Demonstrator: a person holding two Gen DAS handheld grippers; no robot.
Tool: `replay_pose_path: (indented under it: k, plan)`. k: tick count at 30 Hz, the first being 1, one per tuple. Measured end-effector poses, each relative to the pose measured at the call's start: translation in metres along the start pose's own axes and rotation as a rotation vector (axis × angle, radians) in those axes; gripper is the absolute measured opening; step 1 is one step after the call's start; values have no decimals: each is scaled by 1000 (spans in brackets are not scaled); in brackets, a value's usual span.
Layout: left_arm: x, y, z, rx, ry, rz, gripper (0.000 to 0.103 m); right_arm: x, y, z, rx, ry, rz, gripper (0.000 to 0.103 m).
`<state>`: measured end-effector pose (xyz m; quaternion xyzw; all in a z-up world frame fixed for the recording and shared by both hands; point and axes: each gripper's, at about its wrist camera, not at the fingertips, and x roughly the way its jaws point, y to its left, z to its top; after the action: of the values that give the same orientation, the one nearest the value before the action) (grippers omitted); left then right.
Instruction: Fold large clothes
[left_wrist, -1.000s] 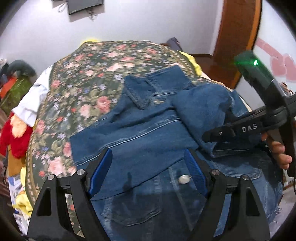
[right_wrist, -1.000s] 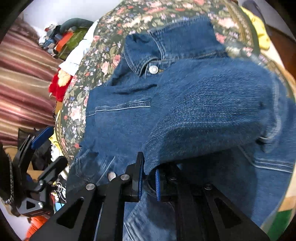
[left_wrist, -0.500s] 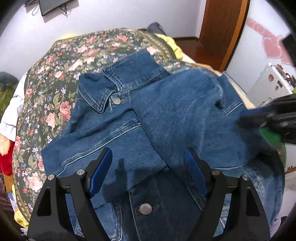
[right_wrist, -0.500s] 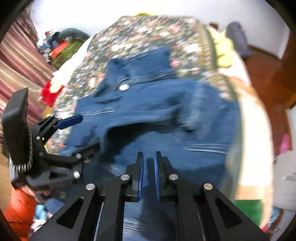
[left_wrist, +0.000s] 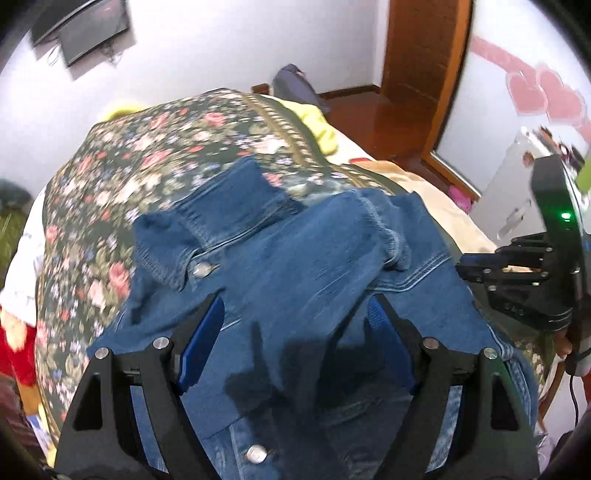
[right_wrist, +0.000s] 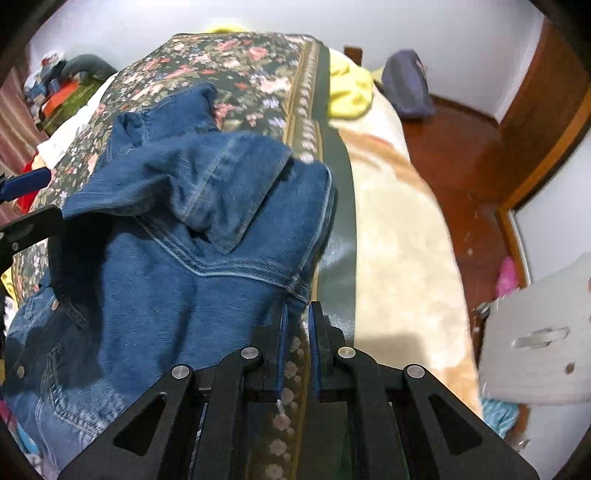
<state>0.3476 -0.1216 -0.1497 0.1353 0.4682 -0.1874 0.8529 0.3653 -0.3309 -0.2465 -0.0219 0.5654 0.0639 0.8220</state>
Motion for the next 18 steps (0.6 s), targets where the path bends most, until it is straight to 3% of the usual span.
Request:
replay_pose_path:
  k: [2, 6, 10, 11, 15, 18]
  plan:
    - [17, -13, 5, 46, 32, 13, 80, 15, -7, -3, 24, 33, -21, 7]
    - [55, -35, 11, 133, 92, 61, 80, 15, -17, -7, 48, 11, 26, 7]
    - [73, -48, 21, 200, 72, 127, 78, 12, -27, -5, 78, 23, 82, 7]
    - [74, -49, 24, 214, 52, 148, 74, 13, -30, -5, 86, 27, 94, 7]
    - [69, -36, 29, 186, 3, 212, 41, 5, -33, -8, 127, 21, 140, 7]
    - [62, -8, 30, 109, 0, 228, 30, -15, -35, -4, 161, -44, 206, 7]
